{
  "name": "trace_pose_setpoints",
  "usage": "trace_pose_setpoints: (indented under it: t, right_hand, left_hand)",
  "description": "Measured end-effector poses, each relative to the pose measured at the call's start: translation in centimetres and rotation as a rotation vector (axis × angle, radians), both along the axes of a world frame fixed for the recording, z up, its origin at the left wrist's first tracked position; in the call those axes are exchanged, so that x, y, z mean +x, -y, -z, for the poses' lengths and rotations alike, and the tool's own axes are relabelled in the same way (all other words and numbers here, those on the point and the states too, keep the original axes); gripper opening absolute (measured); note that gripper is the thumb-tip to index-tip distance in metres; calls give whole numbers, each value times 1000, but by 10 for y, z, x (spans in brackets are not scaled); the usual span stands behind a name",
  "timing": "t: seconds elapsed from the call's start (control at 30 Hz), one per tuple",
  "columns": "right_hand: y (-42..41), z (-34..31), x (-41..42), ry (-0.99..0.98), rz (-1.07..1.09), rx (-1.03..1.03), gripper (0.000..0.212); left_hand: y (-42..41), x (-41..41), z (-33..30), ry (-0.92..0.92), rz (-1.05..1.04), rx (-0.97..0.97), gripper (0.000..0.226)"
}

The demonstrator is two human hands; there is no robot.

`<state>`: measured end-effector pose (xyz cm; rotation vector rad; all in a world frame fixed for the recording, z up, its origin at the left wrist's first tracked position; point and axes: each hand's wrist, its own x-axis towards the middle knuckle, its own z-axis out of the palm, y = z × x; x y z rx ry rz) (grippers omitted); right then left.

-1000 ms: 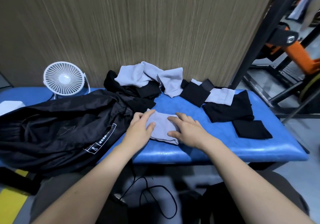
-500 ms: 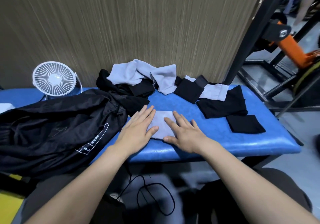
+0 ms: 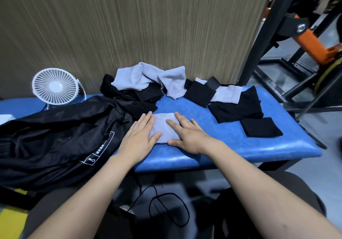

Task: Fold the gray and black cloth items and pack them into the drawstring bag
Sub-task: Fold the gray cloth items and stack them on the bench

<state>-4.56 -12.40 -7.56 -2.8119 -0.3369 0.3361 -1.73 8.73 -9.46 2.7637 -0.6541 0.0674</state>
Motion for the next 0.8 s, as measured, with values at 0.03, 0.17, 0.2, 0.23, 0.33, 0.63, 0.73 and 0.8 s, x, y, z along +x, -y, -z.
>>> trace_pose_setpoints:
  t: [0.03,0.17,0.2,0.23,0.33,0.63,0.73,0.8]
  right_hand:
    - [1,-1,0,8,4,14,77]
    - [8,-7,-5,41,18,71,71]
    - [10,-9,-6,51,23,93,69]
    - [12,-12,-7,60,29,120,67]
    - [24,-21,-5,51,68,231,57]
    - [84,-31,9,239,552,425,38]
    - [105,-36,15,297,713,339,42]
    - [119,-40,18,302,802,296,46]
  left_hand:
    - [0,0,-1,2,1,-12,68]
    - [8,-1,-7,73,-15,-69,60]
    - [12,-2,-9,105,-18,-81,58]
    - [15,-3,-11,143,-16,-89,57]
    - [30,-3,-16,236,12,-132,48]
    - [110,16,-30,245,165,-211,36]
    - [144,25,-30,225,203,-219,35]
    - [165,35,-31,230,227,-228,34]
